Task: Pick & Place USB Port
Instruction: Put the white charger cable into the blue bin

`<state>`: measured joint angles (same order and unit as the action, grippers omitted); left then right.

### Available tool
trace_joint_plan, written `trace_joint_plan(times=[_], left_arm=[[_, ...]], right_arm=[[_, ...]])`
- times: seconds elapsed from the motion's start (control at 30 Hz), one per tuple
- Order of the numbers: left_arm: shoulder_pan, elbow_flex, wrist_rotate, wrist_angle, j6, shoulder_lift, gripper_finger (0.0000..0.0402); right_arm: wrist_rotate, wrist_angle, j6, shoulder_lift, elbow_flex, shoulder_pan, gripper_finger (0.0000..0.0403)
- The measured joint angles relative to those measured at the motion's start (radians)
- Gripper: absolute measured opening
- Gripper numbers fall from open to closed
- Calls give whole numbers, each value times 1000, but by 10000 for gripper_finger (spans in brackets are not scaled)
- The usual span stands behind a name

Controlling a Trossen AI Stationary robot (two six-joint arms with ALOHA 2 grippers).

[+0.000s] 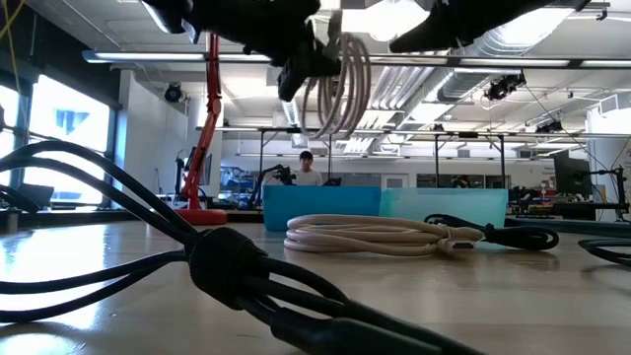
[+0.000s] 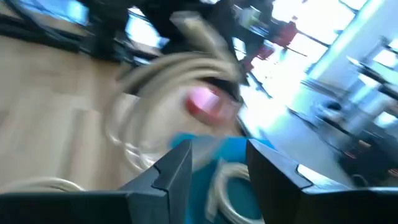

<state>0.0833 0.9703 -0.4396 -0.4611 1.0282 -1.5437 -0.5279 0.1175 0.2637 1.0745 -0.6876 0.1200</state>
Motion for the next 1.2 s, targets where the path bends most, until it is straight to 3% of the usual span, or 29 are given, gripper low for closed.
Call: trace_joint_plan(times=[0.2,0.43,0.57,0.8,1.07,1.2], left_arm=[[101,71,-11,242,-56,11,42],[256,241,227,545,-175,-41,42],[320,308,297,568,-202,-89,42],[386,407,328,619,-262,-196,42],[395,463,301,752,-283,-325,42],[395,475,355,786,-267,-368,42]], right_arm=[[-47,-136,-41,-78,0,-2,144],[-54,-237,-104,-145,0,-4,143],[-57,-287,-137,-149,0,-4,142],[-68,-366,-203,-148,0,-4,142],[-67,-379,-216,-148,0,-4,142],[-67,-383,-248,-147,0,-4,141]])
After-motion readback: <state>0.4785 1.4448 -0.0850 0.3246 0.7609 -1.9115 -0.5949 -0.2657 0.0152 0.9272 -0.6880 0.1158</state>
